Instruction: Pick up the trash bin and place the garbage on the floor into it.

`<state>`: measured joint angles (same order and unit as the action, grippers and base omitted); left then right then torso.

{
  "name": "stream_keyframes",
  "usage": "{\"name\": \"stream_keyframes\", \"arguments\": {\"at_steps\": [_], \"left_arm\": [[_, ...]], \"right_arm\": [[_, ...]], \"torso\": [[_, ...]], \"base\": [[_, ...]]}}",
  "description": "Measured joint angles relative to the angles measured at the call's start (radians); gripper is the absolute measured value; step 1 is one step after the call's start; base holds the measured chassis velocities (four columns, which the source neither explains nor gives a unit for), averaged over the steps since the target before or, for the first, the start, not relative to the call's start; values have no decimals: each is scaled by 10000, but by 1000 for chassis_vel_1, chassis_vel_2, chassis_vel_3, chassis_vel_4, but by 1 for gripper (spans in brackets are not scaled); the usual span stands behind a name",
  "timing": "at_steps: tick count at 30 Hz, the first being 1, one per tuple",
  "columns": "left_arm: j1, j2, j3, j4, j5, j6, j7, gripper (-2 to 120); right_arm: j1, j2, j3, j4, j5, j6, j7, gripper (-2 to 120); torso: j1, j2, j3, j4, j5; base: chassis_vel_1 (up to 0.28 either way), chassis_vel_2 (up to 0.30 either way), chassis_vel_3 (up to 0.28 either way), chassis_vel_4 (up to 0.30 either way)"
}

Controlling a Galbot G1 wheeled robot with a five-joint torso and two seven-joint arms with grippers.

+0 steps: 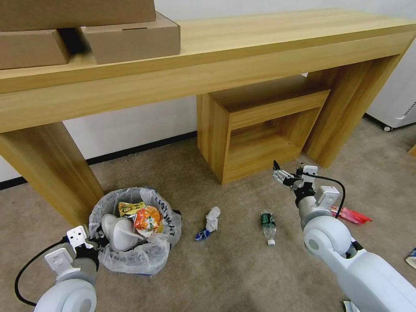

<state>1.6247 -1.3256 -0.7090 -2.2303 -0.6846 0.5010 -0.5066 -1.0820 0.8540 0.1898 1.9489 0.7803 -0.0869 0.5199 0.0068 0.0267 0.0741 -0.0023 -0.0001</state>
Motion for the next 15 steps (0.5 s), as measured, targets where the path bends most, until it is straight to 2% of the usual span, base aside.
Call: {"name": "stream_keyframes", "arguments": {"at_steps": [6,15], "left_arm": [[-12,40,13,38,-12,1,4,1],[-28,151,29,30,-189,104,5,1]], "right_arm": [[26,18,-45,-44,-32,1,-23,100],[174,61,-221,-97,-53,-19,-30,100]], "torso": [[-1,0,0,1,0],[0,0,1,1,0]], "base": [[-9,8,5,-7],[-68,74,73,-79]]}}
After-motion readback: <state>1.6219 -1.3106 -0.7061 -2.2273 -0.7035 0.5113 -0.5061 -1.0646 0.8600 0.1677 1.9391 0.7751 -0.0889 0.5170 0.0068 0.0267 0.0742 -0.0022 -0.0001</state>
